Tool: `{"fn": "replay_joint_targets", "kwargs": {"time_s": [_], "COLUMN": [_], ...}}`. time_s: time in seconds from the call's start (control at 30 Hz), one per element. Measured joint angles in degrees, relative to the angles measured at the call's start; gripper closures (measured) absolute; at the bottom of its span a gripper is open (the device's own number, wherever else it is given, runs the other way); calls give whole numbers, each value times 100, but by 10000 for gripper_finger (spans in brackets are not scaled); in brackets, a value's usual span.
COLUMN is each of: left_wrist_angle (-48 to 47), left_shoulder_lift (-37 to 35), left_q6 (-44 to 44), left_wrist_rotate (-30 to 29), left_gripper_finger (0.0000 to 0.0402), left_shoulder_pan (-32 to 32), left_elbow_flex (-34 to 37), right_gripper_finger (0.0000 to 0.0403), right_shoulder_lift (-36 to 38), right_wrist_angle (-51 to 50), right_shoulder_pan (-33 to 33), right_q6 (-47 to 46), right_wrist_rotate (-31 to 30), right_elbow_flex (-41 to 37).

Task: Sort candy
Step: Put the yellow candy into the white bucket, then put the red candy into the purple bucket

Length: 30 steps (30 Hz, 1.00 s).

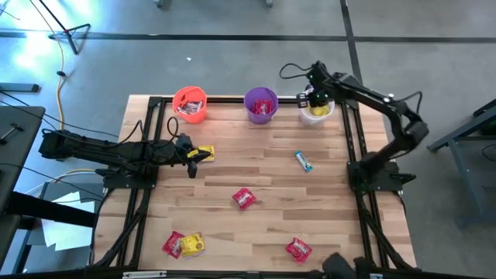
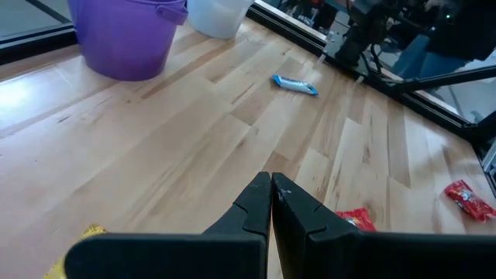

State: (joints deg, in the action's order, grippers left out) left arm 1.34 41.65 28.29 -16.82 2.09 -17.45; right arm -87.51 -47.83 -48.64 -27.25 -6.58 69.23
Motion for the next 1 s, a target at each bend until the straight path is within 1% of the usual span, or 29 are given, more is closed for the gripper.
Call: {"fn": "replay_joint_targets", "kwargs": {"time_s": [0.17, 0.27, 0.33, 0.4, 0.53, 0.6, 0.63, 0.7, 0.73, 0.8, 0.87, 0.97, 1.0], "left_wrist_angle": [0, 0, 0, 0, 0, 1, 0, 0, 0, 0, 0, 0, -2], "left_shoulder_lift": [0, 0, 0, 0, 0, 0, 0, 0, 0, 0, 0, -2, 0], "left_q6": [63, 109, 109, 109, 150, 152, 152, 153, 154, 168, 166, 164, 162], "left_wrist_rotate": [-2, -26, -28, -28, -35, -48, -67, -99, -110, -133, -167, -188, -190], "left_gripper_finger": [401, 401, 401, 401, 401, 401, 401, 401, 401, 401, 401, 401, 401], "left_shoulder_pan": [0, 0, 0, 0, 0, 0, 0, 0, 0, 0, 0, 0, -2], "left_elbow_flex": [0, 0, 0, 0, 0, 0, 0, 0, 0, 0, 0, 0, 0], "right_gripper_finger": [402, 388, 367, 337, 274, 247, 237, 232, 236, 261, 302, 376, 389], "right_shoulder_lift": [-558, -751, -778, -778, -776, -776, -773, -744, -690, -526, -298, 126, 298], "right_wrist_angle": [205, 139, 24, -132, -666, -967, -1145, -1490, -1593, -1645, -1513, -979, -766], "right_shoulder_pan": [-326, -446, -481, -495, -538, -520, -462, -194, 16, 467, 916, 1745, 2090], "right_q6": [176, 182, 182, 222, 358, 507, 585, 819, 936, 965, 758, 163, -100], "right_wrist_rotate": [109, 355, 396, 356, 256, 329, 403, 543, 587, 734, 983, 1147, 1208], "right_elbow_flex": [-4, -4, 26, 159, 723, 1082, 1256, 1530, 1567, 1453, 1122, 444, 202]}}
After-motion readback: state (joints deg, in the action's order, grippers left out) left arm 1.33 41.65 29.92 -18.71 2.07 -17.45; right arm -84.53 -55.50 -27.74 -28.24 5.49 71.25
